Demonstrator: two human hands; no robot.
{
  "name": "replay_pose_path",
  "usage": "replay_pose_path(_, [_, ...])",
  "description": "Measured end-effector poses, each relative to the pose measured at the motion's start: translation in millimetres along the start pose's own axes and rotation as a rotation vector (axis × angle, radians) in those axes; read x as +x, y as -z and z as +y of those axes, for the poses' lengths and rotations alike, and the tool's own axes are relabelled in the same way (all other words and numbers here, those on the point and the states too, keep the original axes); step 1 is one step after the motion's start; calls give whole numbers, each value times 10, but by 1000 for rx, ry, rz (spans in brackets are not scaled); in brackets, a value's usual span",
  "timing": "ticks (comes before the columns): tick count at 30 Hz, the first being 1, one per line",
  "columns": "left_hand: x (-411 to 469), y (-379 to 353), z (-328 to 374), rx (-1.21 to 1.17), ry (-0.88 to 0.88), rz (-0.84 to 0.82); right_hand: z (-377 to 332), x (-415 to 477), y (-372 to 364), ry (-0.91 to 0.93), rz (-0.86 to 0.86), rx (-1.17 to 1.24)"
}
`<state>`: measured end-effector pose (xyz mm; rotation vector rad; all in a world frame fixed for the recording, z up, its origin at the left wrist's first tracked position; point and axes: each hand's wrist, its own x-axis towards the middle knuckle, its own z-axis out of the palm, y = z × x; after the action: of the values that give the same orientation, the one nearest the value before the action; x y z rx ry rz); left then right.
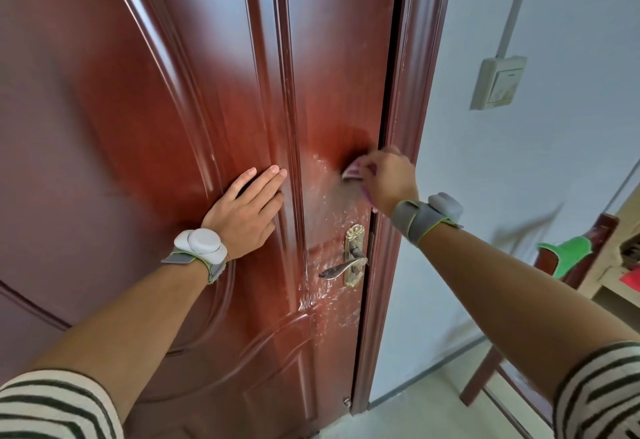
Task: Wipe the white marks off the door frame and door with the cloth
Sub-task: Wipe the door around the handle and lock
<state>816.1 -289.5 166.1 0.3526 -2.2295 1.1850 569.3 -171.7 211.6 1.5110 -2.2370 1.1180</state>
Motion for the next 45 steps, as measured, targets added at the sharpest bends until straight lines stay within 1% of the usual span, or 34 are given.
replay_pose_path(2, [16,14,-37,-5,-23,-13,-188,65,44,87,153,169])
replay_pose_path(3, [20,28,-59,-6,-38,-21,-287,104,27,125,196,260])
replay_pose_path(5, [16,63,-116,10,-59,-21,-465,133,-53,144,213,407])
replay_pose_path(6, [11,77,-144,20,-58,-13,-508,127,-117,152,204,424])
replay_pose_path(9, [-9,97,-200,44,-23,14,-411,31,-317,253,201,316])
replay_pose_path(10, [-14,95,-210,52,-14,23,-330,15,-338,272,130,250])
replay_pose_path(11, [-15,92,-213,57,-11,33,-229,24,-343,257,14,127])
replay_pose_path(13, [-20,82,-189,51,-10,50,-59,5,-273,113,-236,-202])
replay_pose_path(14, [-25,78,-176,44,-11,49,5,-15,-222,50,-266,-256])
replay_pose_path(15, [-30,78,-164,40,-9,51,49,-37,-185,28,-241,-226])
replay_pose_path(17, [-21,76,-169,37,7,73,7,-18,-124,96,-60,-70])
replay_pose_path(19, [-6,71,-178,23,22,98,-188,36,-85,162,112,109])
replay_pose_path(21, [-7,69,-179,15,39,107,-400,65,-99,185,182,248])
replay_pose_path(23, [-8,65,-173,13,51,113,-475,28,-248,199,166,287])
replay_pose_path(25, [-15,57,-171,14,48,113,-429,-106,-438,270,112,268])
replay_pose_path(26, [-19,54,-181,15,47,113,-380,-179,-508,320,74,205])
replay_pose_path(27, [-20,55,-189,17,47,115,-297,-230,-542,327,-5,99])
replay_pose_path(28, [-25,59,-183,18,48,119,-207,-287,-525,288,-109,-39])
replay_pose_path(30, [-33,45,-186,15,47,121,-10,-338,-461,142,-323,-283])
replay_pose_path(31, [-42,44,-178,11,49,122,77,-371,-423,72,-362,-315])
replay_pose_path(32, [-39,42,-176,12,51,124,133,-382,-380,11,-343,-315])
replay_pose_path(33, [-37,44,-174,12,56,126,146,-382,-325,-61,-300,-272])
replay_pose_path(34, [-28,43,-175,13,58,130,161,-361,-283,-161,-266,-172])
replay_pose_path(35, [-24,41,-172,13,58,130,159,-334,-226,-288,-276,-14])
replay_pose_path(37, [-26,43,-163,16,62,125,159,-311,-139,-559,-389,324])
replay_pose_path(38, [-27,45,-160,16,64,124,173,-312,-115,-642,-411,427])
replay_pose_path(39, [-27,43,-159,15,67,125,207,-312,-113,-653,-396,426])
replay_pose_path(40, [-29,42,-160,15,69,125,282,-305,-141,-638,-344,387])
replay_pose_path(42, [-26,39,-153,14,72,126,347,-365,-126,-609,-246,255])
replay_pose_path(45, [-21,34,-139,21,85,132,501,-466,-82,-636,-178,248])
